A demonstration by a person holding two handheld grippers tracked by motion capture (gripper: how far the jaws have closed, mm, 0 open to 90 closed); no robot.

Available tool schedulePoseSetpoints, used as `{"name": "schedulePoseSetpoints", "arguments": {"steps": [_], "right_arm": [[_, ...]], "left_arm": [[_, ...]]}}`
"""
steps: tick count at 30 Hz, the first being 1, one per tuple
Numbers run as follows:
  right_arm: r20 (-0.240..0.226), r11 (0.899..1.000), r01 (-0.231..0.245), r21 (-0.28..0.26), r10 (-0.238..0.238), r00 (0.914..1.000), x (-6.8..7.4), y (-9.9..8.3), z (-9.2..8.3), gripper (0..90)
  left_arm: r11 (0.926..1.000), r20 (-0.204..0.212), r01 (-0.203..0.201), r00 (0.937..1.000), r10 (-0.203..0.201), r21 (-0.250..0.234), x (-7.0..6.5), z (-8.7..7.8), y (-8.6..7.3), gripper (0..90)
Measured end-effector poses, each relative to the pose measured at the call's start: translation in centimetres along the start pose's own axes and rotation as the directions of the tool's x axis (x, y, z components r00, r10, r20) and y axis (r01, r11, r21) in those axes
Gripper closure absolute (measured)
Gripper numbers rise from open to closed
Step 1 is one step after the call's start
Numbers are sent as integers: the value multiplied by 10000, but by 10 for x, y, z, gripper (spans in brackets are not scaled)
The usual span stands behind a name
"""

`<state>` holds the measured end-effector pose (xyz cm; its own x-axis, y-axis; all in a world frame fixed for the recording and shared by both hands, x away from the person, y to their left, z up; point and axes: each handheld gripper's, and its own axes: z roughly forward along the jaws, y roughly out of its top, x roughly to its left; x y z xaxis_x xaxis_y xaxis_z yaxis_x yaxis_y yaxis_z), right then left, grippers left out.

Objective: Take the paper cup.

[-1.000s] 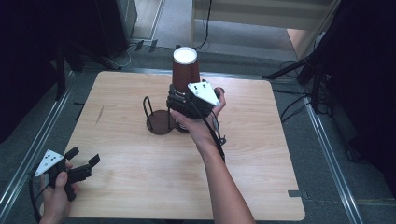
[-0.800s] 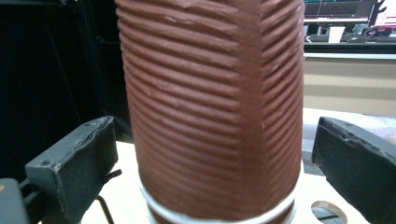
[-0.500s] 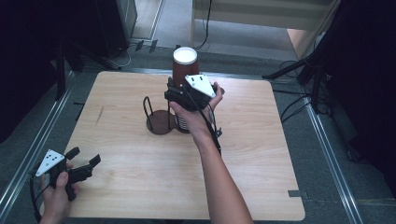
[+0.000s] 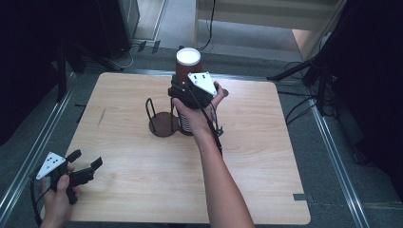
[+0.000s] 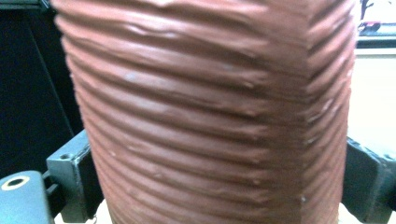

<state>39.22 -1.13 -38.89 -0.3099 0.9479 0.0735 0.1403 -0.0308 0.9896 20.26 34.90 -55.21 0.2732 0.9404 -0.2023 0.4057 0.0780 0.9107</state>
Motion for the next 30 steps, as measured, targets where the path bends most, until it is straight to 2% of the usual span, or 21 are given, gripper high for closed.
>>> {"name": "schedulePoseSetpoints", "arguments": {"steps": [6, 11, 14, 24, 30], "right_arm": [[104, 9997, 241, -67, -241, 9997, 1, 2, -1, 89], [150, 9998, 162, -87, -161, 9998, 2, 2, -2, 90], [253, 9990, 403, -189, -399, 9989, 4, 5, -3, 99], [321, 9962, 671, -553, -654, 9973, 6, 16, -7, 111], [387, 9952, 823, -534, -803, 9960, 8, 23, -7, 114]], "left_arm": [[10000, 14, -47, 10000, 47, 30, 0, 1, 0, 76], [10000, 50, -52, 10000, 51, 18, 0, 0, 0, 76], [10000, -41, 16, 10000, -17, -23, 0, 0, 0, 141], [9999, -43, 107, 9999, -107, -61, 1, 0, 0, 137], [9999, -65, 105, 9999, -105, -29, 1, 0, 0, 137]]}}
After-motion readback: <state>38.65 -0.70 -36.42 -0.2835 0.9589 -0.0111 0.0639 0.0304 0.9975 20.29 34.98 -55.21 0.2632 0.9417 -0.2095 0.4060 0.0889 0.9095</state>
